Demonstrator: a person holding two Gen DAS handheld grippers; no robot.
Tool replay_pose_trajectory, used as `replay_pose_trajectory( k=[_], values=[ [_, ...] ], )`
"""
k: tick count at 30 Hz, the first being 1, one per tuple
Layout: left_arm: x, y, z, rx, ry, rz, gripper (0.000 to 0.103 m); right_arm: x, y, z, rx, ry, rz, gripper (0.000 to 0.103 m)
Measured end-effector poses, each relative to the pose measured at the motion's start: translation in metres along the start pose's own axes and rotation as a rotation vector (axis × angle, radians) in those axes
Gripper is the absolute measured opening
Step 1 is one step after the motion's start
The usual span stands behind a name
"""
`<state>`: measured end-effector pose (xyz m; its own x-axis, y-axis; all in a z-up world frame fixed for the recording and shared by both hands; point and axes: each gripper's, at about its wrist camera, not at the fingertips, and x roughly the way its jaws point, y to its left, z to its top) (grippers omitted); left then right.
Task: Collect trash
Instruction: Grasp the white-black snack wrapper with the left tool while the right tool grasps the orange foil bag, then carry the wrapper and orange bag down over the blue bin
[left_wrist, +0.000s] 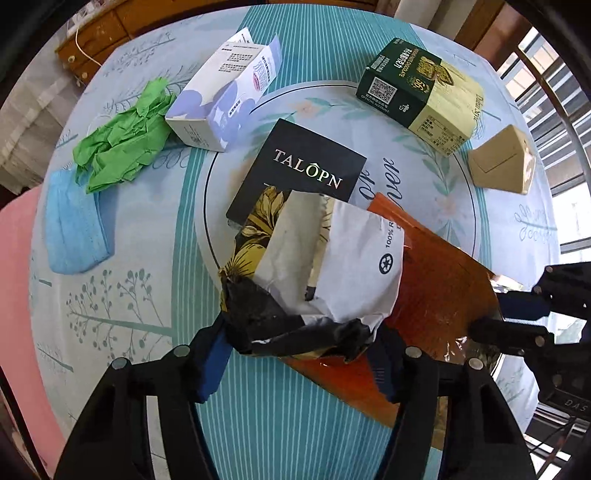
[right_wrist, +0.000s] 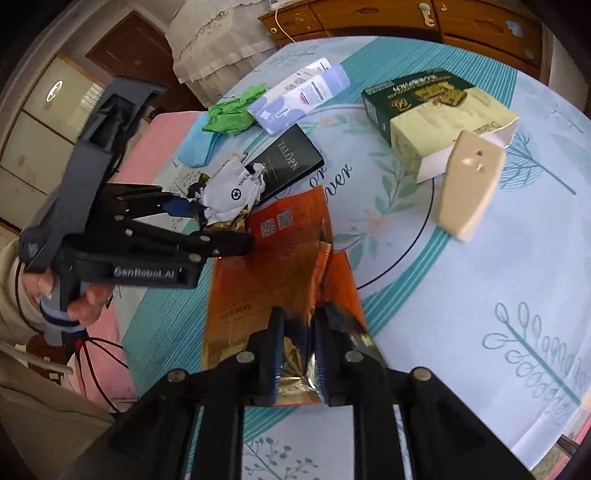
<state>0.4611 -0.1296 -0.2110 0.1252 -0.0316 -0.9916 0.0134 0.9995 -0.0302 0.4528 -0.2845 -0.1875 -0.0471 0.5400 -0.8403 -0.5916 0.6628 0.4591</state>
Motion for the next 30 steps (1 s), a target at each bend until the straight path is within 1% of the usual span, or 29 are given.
replay_pose_trajectory(
  k=[5, 7, 8, 10, 12, 14, 18, 22, 27, 30],
  values=[
    [0.000, -0.004, -0.004, -0.014, 0.000, -0.015, 0.062, 0.008, -0.006, 0.005, 0.065, -0.011, 0.049, 0.018],
    [0.000, -0.005, -0.005, -0.020, -0.003, -0.018, 0.062, 0.010, -0.003, 0.005, 0.076, -0.016, 0.087, 0.018],
    [0.000, -0.001, -0.004, -0.022, -0.004, -0.018, 0.060, 0.010, -0.001, 0.004, 0.069, -0.018, 0.093, 0.016],
    [-0.002, 0.003, -0.006, -0.035, -0.010, -0.038, 0.058, 0.010, 0.011, 0.002, 0.031, -0.033, 0.057, 0.012],
    [-0.010, 0.014, -0.006, -0.053, -0.031, -0.055, 0.055, 0.005, 0.021, -0.001, 0.009, -0.054, 0.012, 0.008],
    [-0.019, 0.020, -0.010, -0.058, -0.064, -0.051, 0.053, -0.005, 0.031, -0.006, 0.011, -0.097, -0.003, 0.005],
    [-0.041, 0.033, -0.025, -0.071, -0.110, -0.063, 0.051, -0.026, 0.057, -0.018, -0.014, -0.173, -0.086, 0.004],
    [-0.075, 0.045, -0.056, -0.077, -0.166, -0.080, 0.051, -0.041, 0.092, -0.030, -0.075, -0.231, -0.212, 0.004],
    [-0.111, 0.063, -0.107, -0.048, -0.221, -0.103, 0.051, -0.059, 0.138, -0.054, -0.081, -0.295, -0.304, 0.003],
    [-0.132, 0.078, -0.142, -0.023, -0.245, -0.127, 0.051, -0.063, 0.170, -0.073, -0.073, -0.326, -0.336, 0.003]
  ],
)
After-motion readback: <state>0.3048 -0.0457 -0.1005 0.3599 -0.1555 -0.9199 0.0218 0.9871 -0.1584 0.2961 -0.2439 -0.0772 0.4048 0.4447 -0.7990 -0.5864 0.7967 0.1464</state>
